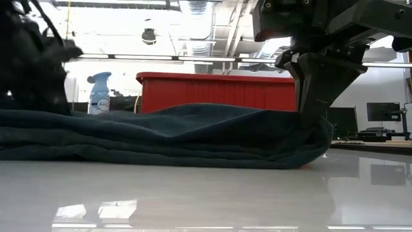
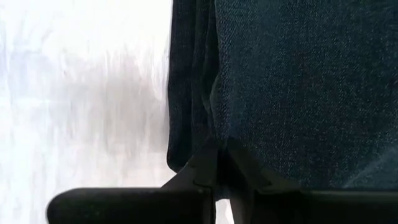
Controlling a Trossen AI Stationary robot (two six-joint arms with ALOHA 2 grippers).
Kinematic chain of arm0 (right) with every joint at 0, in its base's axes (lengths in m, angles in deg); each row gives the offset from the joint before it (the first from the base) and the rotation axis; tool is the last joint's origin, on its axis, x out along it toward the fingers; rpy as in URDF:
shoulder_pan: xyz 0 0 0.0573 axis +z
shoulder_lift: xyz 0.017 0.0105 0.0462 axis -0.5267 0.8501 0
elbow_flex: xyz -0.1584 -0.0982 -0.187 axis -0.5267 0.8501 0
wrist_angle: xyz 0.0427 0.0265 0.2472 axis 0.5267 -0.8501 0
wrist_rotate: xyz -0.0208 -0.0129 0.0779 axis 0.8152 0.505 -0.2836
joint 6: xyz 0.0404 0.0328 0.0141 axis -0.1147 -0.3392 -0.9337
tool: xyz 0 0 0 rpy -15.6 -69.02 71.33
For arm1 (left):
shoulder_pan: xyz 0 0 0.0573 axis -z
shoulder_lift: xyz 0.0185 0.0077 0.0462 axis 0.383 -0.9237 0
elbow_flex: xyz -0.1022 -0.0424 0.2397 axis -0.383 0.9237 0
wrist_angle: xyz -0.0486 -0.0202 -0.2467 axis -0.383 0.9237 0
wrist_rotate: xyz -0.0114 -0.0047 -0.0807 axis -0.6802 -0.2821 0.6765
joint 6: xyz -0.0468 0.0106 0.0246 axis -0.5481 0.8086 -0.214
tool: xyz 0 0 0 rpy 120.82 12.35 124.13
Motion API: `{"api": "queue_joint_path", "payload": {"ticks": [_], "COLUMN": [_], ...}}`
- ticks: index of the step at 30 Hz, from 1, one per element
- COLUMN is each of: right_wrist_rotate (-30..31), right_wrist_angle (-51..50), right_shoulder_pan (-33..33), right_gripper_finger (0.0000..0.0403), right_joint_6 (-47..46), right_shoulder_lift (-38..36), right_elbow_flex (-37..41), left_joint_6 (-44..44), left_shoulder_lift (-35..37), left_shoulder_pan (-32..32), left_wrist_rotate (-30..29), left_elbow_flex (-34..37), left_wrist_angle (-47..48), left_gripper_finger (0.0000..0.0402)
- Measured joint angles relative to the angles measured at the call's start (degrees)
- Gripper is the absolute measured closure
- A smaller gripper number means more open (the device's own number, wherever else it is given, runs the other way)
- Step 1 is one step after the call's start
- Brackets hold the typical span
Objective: Fold Laundry from Bin
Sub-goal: Fold the black pants from the red bin
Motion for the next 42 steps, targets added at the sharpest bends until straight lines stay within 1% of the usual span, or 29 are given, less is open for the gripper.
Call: {"api": "queue_joint_path", "payload": {"ticks": [2,4,7,11,17,19,22,26,32,33,34,37,39,42], "right_wrist_rotate": [-0.86,-4.06,-7.01,-8.59,-8.09,-7.91,-8.81,-14.52,-15.76,-15.72,-13.88,-5.78,-2.36,-1.82], "right_wrist_angle": [0.15,0.52,1.34,1.0,3.32,3.24,2.34,4.2,4.9,4.84,4.68,6.02,10.36,14.26], "right_shoulder_pan": [-0.04,-0.12,-0.1,-0.07,-0.83,-1.38,-1.95,-1.93,-1.83,-1.99,-2.07,-2.46,-3.19,-4.5], "right_gripper_finger": [0.0354,0.0354,0.0354,0.0354,0.0354,0.0352,0.0339,0.0313,0.027,0.026,0.025,0.0241,0.0252,0.028], "right_joint_6": [0.24,2.64,6.61,9.09,9.83,8.02,6.7,9.37,9.15,9.79,9.76,7.75,7.53,3.74], "right_shoulder_lift": [0.0,-0.14,-0.6,-2.69,-8.42,-9.22,-8.93,-8.87,-8.87,-8.87,-8.87,-9.35,-9.58,-9.37], "right_elbow_flex": [0.0,0.0,-0.02,-0.02,-0.02,-0.07,-0.04,-0.02,-0.02,-0.02,-0.02,0.02,1.08,5.03], "left_joint_6": [-1.38,-1.77,0.96,5.91,7.35,8.02,8.3,8.33,8.35,8.5,8.63,8.74,8.76,9.93], "left_shoulder_lift": [0.02,0.02,0.04,0.04,0.02,0.02,0.02,0.02,0.0,0.0,0.0,0.0,0.0,0.0], "left_shoulder_pan": [-1.73,-3.29,-4.52,-5.33,-6.84,-7.21,-7.35,-7.35,-7.35,-7.35,-7.35,-7.35,-7.35,-7.35], "left_wrist_rotate": [1.04,2.78,4.46,4.59,4.38,4.39,4.24,3.53,2.9,2.93,2.94,2.94,2.94,3.09], "left_elbow_flex": [2.58,4.62,6.73,7.65,7.68,7.69,7.69,7.71,7.73,7.73,7.73,7.73,7.75,7.75], "left_wrist_angle": [-0.88,-2.04,-5.47,-10.23,-11.0,-11.02,-11.0,-10.99,-10.98,-10.98,-10.98,-10.96,-10.96,-10.96], "left_gripper_finger": [0.0353,0.0367,0.0383,0.0396,0.0399,0.0399,0.0399,0.0399,0.0399,0.0399,0.0399,0.0399,0.0399,0.0399]}}
